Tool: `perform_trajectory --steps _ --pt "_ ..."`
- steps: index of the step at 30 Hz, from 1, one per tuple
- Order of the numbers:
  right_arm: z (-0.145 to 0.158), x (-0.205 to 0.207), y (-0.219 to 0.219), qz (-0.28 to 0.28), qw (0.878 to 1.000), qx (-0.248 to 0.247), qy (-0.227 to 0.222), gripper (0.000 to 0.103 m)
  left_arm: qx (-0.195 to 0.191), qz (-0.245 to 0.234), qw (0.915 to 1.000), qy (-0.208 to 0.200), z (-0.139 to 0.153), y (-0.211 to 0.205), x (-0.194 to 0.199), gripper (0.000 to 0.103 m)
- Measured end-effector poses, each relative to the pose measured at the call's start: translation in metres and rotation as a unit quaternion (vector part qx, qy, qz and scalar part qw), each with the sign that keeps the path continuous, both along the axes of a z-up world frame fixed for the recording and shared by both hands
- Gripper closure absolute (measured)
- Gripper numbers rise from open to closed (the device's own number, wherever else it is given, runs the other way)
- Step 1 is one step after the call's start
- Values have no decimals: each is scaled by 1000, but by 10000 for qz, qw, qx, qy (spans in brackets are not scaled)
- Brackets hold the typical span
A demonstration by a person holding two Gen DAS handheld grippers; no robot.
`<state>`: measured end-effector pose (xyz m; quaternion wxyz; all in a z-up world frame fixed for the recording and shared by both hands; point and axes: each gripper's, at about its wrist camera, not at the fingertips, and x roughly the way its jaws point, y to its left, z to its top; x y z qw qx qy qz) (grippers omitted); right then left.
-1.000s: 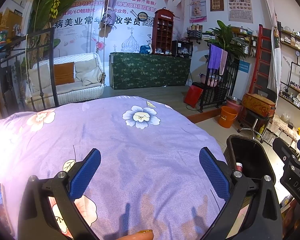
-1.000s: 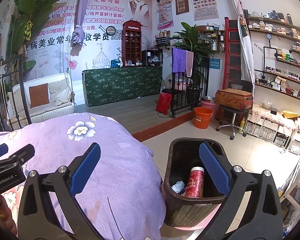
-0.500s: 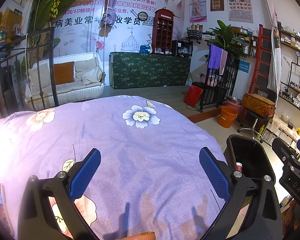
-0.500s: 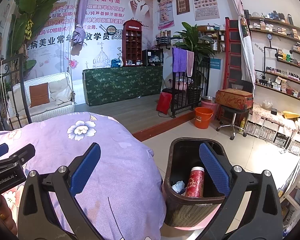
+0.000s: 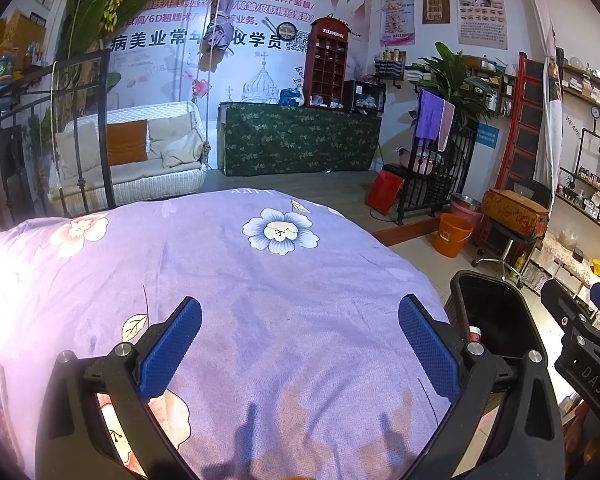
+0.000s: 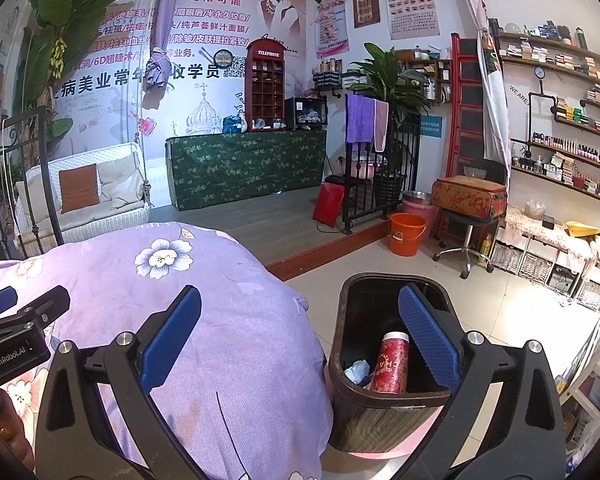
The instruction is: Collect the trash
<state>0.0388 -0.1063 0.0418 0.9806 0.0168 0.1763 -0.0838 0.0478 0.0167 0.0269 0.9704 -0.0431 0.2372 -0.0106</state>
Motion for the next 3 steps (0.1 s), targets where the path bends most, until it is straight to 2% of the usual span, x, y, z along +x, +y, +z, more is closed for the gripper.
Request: perform_trajectory --steps 3 --pt "0 1 0 0 10000 0 5 6 21 0 10000 6 0 1 0 6"
